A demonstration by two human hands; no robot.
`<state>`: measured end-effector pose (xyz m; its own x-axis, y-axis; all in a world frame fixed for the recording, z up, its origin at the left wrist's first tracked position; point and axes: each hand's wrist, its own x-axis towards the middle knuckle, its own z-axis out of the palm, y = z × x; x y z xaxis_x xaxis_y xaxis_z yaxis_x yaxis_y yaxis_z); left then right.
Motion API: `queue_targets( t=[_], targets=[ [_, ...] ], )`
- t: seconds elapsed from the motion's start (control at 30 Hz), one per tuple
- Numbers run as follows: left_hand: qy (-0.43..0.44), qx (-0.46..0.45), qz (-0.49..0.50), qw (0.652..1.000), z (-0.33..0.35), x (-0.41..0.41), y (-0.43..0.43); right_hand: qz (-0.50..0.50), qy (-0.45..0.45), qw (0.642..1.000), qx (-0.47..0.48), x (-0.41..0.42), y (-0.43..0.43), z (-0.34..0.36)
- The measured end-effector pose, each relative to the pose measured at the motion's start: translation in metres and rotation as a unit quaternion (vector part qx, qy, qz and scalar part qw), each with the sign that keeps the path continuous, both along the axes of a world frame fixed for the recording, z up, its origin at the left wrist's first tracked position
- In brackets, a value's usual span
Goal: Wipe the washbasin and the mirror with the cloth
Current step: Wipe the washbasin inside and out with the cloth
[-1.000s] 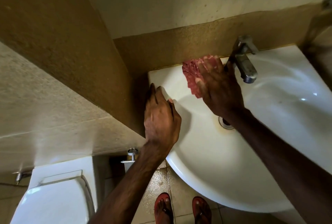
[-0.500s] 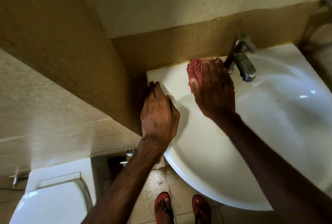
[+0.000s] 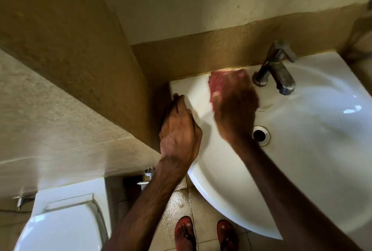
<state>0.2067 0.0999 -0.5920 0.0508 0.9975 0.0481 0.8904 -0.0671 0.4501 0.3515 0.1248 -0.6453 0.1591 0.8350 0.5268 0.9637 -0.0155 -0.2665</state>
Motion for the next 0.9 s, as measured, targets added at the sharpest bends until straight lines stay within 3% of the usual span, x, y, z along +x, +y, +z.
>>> queue_targets(
  t=[0.1, 0.17, 0.23, 0.33, 0.4, 0.47, 0.67, 0.8, 0.9],
  targets=[
    [-0.061, -0.014, -0.011, 0.998, 0.001, -0.007, 0.002, 0.157, -0.04, 0.984, -0.076, -0.007, -0.018, 0.004],
    [-0.111, -0.024, -0.008, 0.993, 0.003, -0.017, 0.002, 0.202, -0.07, 0.975, -0.056, 0.019, -0.006, 0.012],
    [-0.164, -0.04, -0.009, 0.986, 0.006, -0.025, 0.0, 0.143, -0.065, 0.987, -0.024, 0.048, 0.004, 0.01],
    [-0.214, -0.061, 0.021, 0.975, 0.01, -0.027, -0.003, -0.038, -0.007, 0.999, 0.004, 0.036, 0.003, -0.003],
    [-0.221, -0.054, 0.061, 0.972, 0.015, -0.017, -0.004, -0.088, 0.034, 0.996, 0.006, 0.005, 0.007, -0.002],
    [-0.237, -0.035, 0.09, 0.967, 0.024, -0.006, -0.004, -0.062, 0.035, 0.997, -0.016, -0.023, 0.013, 0.002],
    [-0.231, -0.037, 0.114, 0.966, 0.032, 0.011, 0.013, 0.191, 0.078, 0.978, -0.033, -0.062, 0.01, 0.012],
    [-0.213, -0.025, 0.058, 0.975, 0.035, 0.017, 0.018, 0.225, -0.018, 0.969, -0.097, -0.016, 0.013, 0.017],
    [-0.164, -0.043, 0.02, 0.985, 0.025, 0.019, 0.023, 0.194, -0.08, 0.975, -0.077, 0.031, 0.02, 0.023]
  ],
)
